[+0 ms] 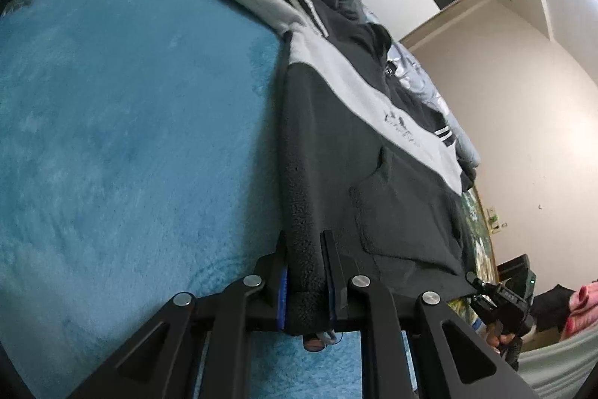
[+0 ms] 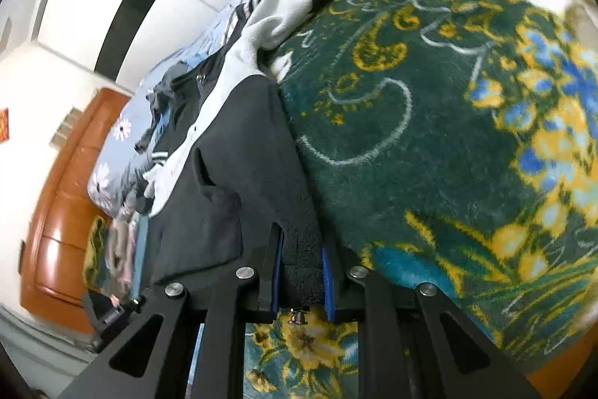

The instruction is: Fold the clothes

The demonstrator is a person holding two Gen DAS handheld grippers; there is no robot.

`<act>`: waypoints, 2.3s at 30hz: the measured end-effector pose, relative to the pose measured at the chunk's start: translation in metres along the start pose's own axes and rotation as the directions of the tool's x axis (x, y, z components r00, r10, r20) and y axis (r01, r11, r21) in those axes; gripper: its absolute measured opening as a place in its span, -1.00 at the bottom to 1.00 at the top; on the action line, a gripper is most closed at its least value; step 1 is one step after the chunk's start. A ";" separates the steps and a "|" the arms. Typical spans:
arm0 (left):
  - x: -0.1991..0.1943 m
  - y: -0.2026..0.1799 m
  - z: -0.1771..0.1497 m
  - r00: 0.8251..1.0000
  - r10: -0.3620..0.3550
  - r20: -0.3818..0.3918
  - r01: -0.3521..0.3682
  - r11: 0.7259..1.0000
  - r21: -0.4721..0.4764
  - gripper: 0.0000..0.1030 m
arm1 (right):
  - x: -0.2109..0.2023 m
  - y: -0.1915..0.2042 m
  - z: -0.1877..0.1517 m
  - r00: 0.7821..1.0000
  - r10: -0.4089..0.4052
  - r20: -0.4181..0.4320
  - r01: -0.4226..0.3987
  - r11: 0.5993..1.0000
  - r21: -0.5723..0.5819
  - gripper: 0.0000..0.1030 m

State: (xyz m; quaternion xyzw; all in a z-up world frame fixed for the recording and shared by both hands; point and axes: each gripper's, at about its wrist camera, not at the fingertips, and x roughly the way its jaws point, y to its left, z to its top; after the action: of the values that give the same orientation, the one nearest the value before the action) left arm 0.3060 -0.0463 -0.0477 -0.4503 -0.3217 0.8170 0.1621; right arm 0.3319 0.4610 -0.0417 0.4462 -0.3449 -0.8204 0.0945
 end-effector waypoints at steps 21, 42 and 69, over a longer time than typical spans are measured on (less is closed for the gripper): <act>-0.014 0.111 0.237 0.950 0.195 0.243 -0.140 0.964 -0.225 0.08 | 0.064 0.132 0.033 0.998 0.000 0.065 0.019 0.957 -0.290 0.15; 0.003 0.153 0.307 0.695 0.599 0.398 -0.446 0.793 -0.414 -0.81 | 0.108 0.133 0.039 0.999 0.018 0.041 -0.004 0.948 -0.318 0.17; 0.151 -0.222 0.241 0.946 0.027 0.323 -0.186 0.861 0.473 -0.82 | 0.051 0.067 0.060 0.970 0.104 0.220 -0.078 0.989 -0.125 0.17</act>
State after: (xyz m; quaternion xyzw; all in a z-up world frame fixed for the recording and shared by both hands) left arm 0.0166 0.1105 0.0996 -0.2788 -0.0960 0.9394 0.1748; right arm 0.2439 0.4170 -0.0101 0.3276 -0.3257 -0.8790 0.1180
